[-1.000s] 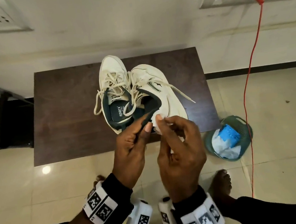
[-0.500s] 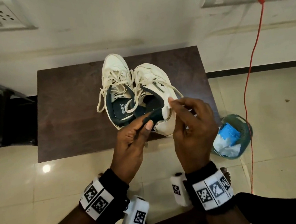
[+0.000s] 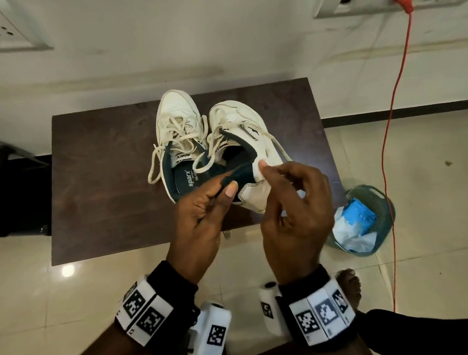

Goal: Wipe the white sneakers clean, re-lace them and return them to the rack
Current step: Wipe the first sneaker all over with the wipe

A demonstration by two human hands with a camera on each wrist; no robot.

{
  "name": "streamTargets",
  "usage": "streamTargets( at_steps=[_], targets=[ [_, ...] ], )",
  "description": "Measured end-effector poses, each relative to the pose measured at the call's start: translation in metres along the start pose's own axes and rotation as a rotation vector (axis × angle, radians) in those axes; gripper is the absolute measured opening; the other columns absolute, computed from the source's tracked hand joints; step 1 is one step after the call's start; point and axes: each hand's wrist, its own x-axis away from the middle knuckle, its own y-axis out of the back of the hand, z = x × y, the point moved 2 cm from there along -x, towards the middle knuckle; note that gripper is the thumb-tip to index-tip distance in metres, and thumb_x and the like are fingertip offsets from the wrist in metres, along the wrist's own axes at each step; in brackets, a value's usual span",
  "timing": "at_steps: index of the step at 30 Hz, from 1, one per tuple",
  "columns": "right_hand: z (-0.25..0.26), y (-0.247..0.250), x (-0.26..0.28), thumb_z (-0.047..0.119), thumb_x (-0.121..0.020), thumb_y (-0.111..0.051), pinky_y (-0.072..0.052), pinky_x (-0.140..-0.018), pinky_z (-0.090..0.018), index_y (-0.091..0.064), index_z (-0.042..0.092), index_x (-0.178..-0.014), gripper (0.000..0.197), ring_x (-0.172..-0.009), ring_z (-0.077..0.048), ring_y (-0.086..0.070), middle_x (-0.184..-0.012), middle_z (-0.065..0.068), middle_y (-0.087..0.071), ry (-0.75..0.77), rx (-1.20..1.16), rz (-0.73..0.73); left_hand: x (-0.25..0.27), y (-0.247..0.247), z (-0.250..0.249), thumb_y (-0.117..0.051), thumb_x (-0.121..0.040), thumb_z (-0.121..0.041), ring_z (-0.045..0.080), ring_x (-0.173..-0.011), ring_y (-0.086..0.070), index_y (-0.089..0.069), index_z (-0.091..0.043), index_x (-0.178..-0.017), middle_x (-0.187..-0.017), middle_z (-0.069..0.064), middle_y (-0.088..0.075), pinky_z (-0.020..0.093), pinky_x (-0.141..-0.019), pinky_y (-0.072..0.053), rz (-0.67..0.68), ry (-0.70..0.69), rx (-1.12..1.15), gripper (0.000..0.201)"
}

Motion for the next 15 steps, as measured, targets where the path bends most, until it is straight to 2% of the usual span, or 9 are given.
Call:
streamTargets(
  at_steps=[1, 4, 5, 7, 9, 12, 15],
  targets=[
    [0.003, -0.002, 0.003, -0.012, -0.087, -0.062, -0.046, -0.087, -0.022, -0.073, 0.003, -0.117, 0.035, -0.098, -0.029, -0.061, -0.103, -0.018, -0.066, -0.012, -0.004, 0.009, -0.002, 0.001, 0.000, -0.046, -0.105, -0.003, 0.027, -0.111, -0.069, -0.062, -0.002, -0.133, -0.119, 0.011, -0.073, 0.040, -0.091, -0.056, -0.006, -0.006, -0.015, 0.032],
    [0.005, 0.003, 0.025, -0.007, -0.089, -0.065, -0.042, -0.092, -0.015, -0.072, 0.003, -0.119, 0.032, -0.101, -0.025, -0.060, -0.106, -0.018, -0.066, -0.002, 0.024, 0.064, -0.004, 0.004, -0.002, -0.048, -0.103, -0.002, 0.018, -0.104, -0.070, -0.064, -0.001, -0.130, -0.112, 0.005, -0.075, 0.028, -0.087, -0.054, -0.024, -0.030, -0.048, 0.031],
    [0.002, 0.007, 0.029, -0.005, -0.091, -0.064, -0.042, -0.092, -0.014, -0.072, 0.003, -0.118, 0.029, -0.099, -0.024, -0.060, -0.105, -0.018, -0.066, 0.006, 0.029, 0.070, -0.004, 0.004, -0.003, -0.048, -0.103, -0.002, 0.019, -0.105, -0.070, -0.064, -0.001, -0.130, -0.113, 0.005, -0.075, 0.029, -0.087, -0.055, -0.021, -0.031, -0.059, 0.031],
    [-0.008, 0.011, 0.026, -0.007, -0.090, -0.066, -0.043, -0.091, -0.016, -0.073, 0.003, -0.117, 0.030, -0.098, -0.024, -0.060, -0.104, -0.018, -0.066, -0.009, 0.040, 0.044, -0.004, 0.002, -0.001, -0.049, -0.104, -0.003, 0.026, -0.113, -0.069, -0.064, -0.001, -0.131, -0.119, 0.009, -0.073, 0.042, -0.095, -0.055, -0.005, -0.028, -0.077, 0.031],
    [-0.018, 0.007, 0.012, -0.011, -0.087, -0.068, -0.044, -0.088, -0.017, -0.074, 0.004, -0.116, 0.033, -0.097, -0.023, -0.059, -0.103, -0.017, -0.065, -0.054, 0.047, 0.000, -0.006, 0.000, 0.002, -0.049, -0.104, -0.002, 0.027, -0.118, -0.067, -0.063, 0.000, -0.132, -0.124, 0.010, -0.072, 0.049, -0.102, -0.052, 0.000, -0.037, -0.093, 0.031],
    [-0.020, -0.003, -0.009, -0.007, -0.088, -0.065, -0.041, -0.087, -0.014, -0.075, 0.006, -0.116, 0.033, -0.097, -0.025, -0.060, -0.104, -0.015, -0.066, -0.091, 0.058, -0.014, -0.007, -0.001, 0.003, -0.049, -0.104, -0.002, 0.027, -0.120, -0.066, -0.062, 0.000, -0.132, -0.125, 0.010, -0.071, 0.051, -0.104, -0.050, -0.002, -0.049, -0.115, 0.031],
    [-0.006, 0.000, 0.002, -0.014, -0.083, -0.064, -0.037, -0.090, -0.011, -0.074, 0.006, -0.118, 0.041, -0.098, -0.027, -0.061, -0.109, -0.011, -0.069, -0.101, 0.037, -0.007, -0.007, 0.004, 0.002, -0.048, -0.104, -0.003, 0.028, -0.116, -0.067, -0.063, -0.001, -0.131, -0.122, 0.010, -0.072, 0.046, -0.097, -0.054, -0.009, -0.028, -0.104, 0.031]
  ],
)
